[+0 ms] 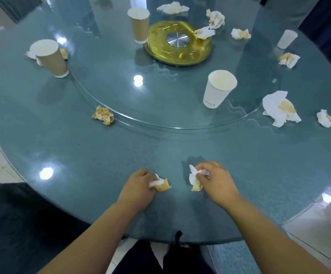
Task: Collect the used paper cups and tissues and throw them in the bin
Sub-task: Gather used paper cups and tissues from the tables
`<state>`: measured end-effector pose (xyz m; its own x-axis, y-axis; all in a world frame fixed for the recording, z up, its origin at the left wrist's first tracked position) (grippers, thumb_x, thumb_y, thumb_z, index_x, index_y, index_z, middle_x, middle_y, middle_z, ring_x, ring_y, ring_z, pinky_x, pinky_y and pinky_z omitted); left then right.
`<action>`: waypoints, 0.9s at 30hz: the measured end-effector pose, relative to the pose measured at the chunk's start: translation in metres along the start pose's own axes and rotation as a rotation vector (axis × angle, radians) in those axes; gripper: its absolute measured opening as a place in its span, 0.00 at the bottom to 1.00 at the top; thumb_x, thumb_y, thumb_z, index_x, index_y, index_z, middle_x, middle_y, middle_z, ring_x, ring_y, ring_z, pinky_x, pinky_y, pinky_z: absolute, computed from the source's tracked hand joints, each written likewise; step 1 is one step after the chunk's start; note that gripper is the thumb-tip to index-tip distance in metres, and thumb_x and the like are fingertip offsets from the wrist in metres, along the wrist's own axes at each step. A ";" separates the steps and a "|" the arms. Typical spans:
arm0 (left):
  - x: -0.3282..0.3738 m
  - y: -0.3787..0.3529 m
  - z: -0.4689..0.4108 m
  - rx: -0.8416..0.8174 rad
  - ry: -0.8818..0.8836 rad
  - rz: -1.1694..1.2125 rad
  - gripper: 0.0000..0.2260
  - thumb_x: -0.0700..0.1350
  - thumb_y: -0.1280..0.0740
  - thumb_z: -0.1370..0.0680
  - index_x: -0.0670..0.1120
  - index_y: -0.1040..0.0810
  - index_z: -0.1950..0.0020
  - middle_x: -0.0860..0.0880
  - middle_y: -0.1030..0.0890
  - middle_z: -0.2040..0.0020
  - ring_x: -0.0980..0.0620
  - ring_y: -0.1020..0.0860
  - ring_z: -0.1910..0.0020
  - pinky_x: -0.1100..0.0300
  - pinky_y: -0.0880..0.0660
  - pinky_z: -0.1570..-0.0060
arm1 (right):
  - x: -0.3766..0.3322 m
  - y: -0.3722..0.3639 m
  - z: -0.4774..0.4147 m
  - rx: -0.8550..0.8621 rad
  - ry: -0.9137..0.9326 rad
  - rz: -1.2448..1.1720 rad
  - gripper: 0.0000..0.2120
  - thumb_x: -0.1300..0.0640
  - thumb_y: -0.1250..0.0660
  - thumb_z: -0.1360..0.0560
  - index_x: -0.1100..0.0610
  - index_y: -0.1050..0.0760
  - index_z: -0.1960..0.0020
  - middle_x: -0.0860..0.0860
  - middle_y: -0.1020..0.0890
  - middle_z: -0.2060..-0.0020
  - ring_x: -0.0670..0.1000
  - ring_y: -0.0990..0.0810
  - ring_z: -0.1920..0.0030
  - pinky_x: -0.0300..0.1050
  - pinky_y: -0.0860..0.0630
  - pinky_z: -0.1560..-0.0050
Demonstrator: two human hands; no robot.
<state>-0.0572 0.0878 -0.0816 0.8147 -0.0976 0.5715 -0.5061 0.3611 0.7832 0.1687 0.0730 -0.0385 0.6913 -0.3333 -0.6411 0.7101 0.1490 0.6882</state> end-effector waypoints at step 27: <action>-0.120 0.121 -0.155 0.271 0.333 -0.029 0.19 0.55 0.31 0.25 0.46 0.26 0.39 0.43 0.36 0.32 0.39 0.38 0.37 0.53 0.42 0.34 | -0.137 -0.030 -0.112 0.063 0.070 0.007 0.11 0.57 0.34 0.25 0.42 0.26 0.61 0.43 0.24 0.54 0.38 0.26 0.53 0.31 0.33 0.58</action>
<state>-0.1722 0.2868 -0.0931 0.8542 0.2166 0.4727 -0.5013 0.1018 0.8593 0.0677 0.2179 -0.0098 0.7057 -0.2663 -0.6565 0.6966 0.0919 0.7115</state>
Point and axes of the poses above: each hand's wrist, its own z-axis away from the middle knuckle, its own y-axis out of the back of the hand, x = y × z, the point moved 1 cm from there along -z, towards the middle knuckle
